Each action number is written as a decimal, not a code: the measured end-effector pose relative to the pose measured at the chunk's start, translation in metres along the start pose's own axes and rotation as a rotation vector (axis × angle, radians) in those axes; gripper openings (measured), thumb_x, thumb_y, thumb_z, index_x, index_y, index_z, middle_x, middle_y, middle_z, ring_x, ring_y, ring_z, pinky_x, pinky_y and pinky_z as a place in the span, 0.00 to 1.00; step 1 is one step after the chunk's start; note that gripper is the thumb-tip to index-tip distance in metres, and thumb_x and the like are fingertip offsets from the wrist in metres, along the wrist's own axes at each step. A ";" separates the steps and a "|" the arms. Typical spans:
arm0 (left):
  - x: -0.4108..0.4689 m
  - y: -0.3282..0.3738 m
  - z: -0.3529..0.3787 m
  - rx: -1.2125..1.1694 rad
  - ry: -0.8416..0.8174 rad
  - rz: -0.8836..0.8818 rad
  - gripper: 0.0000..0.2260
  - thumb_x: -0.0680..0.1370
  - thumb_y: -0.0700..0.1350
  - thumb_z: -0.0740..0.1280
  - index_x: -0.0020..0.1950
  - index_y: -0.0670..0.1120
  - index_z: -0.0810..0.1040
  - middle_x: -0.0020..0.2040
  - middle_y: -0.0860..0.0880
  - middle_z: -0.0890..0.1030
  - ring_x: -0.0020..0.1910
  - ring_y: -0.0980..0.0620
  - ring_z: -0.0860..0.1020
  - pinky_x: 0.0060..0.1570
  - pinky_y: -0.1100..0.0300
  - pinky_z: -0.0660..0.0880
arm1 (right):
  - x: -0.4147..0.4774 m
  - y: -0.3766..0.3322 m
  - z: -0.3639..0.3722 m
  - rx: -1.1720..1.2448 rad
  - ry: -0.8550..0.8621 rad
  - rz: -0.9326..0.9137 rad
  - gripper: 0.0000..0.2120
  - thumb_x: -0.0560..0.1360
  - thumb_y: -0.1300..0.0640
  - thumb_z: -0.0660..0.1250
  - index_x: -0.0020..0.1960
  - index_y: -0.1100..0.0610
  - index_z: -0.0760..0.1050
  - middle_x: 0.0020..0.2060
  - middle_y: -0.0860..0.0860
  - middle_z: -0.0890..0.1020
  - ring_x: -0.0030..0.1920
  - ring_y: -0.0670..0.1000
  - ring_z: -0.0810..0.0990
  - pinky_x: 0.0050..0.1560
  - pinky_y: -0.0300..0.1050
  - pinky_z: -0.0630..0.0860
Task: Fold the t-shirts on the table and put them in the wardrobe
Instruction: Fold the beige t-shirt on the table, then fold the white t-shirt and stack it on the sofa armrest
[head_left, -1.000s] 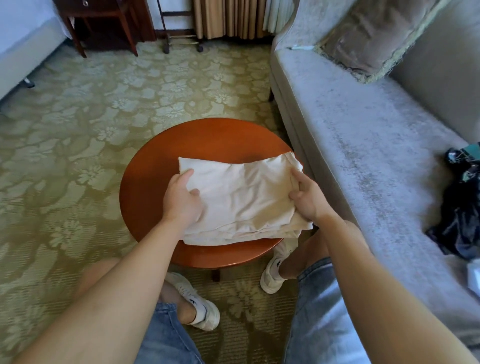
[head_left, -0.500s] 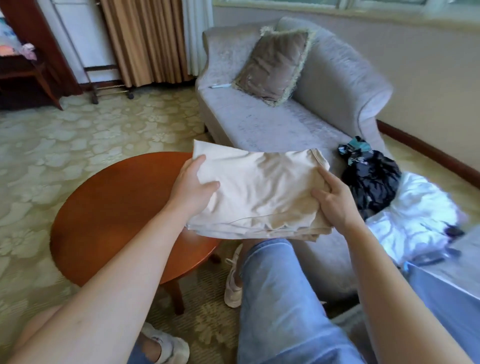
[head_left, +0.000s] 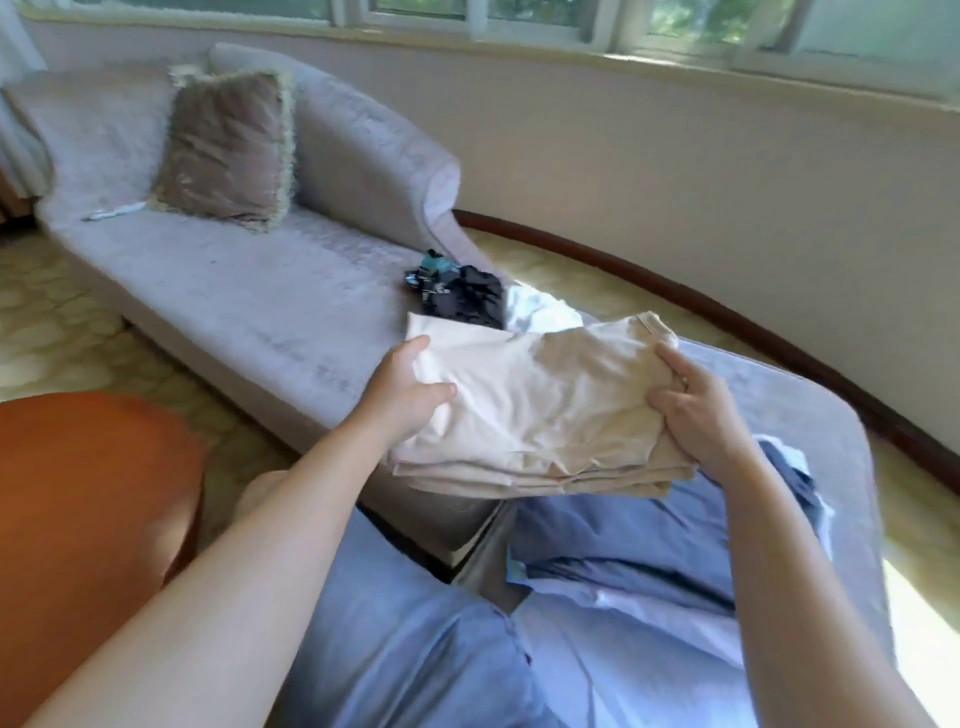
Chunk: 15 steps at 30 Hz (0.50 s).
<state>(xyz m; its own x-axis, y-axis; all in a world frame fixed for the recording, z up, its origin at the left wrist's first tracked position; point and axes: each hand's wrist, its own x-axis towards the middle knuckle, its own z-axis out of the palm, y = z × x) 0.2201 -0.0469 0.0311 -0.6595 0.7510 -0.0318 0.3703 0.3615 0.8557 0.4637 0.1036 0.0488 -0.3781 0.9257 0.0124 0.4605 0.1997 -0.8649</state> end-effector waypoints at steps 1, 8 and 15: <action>0.000 0.005 0.018 -0.010 -0.039 0.002 0.32 0.75 0.41 0.72 0.77 0.46 0.63 0.77 0.46 0.63 0.75 0.49 0.62 0.71 0.58 0.60 | -0.004 0.009 -0.015 0.004 0.025 0.029 0.31 0.73 0.71 0.61 0.75 0.57 0.66 0.67 0.55 0.74 0.61 0.49 0.73 0.56 0.37 0.67; -0.011 0.014 0.105 0.059 -0.273 -0.017 0.35 0.75 0.41 0.71 0.78 0.44 0.59 0.78 0.46 0.60 0.75 0.49 0.61 0.72 0.58 0.60 | -0.020 0.074 -0.078 -0.032 0.133 0.173 0.31 0.73 0.70 0.62 0.75 0.54 0.67 0.71 0.55 0.71 0.68 0.54 0.71 0.68 0.48 0.68; -0.010 -0.003 0.139 0.233 -0.413 -0.018 0.33 0.76 0.45 0.71 0.78 0.47 0.60 0.76 0.47 0.64 0.73 0.49 0.65 0.65 0.61 0.62 | -0.018 0.129 -0.088 -0.335 -0.008 0.314 0.29 0.74 0.64 0.64 0.73 0.52 0.68 0.67 0.59 0.72 0.56 0.58 0.77 0.52 0.47 0.74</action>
<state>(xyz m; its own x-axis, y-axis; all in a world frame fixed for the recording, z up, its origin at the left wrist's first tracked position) 0.3168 0.0212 -0.0425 -0.3690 0.8835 -0.2885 0.5296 0.4550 0.7159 0.6002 0.1412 -0.0194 -0.1843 0.9556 -0.2299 0.7877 0.0038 -0.6160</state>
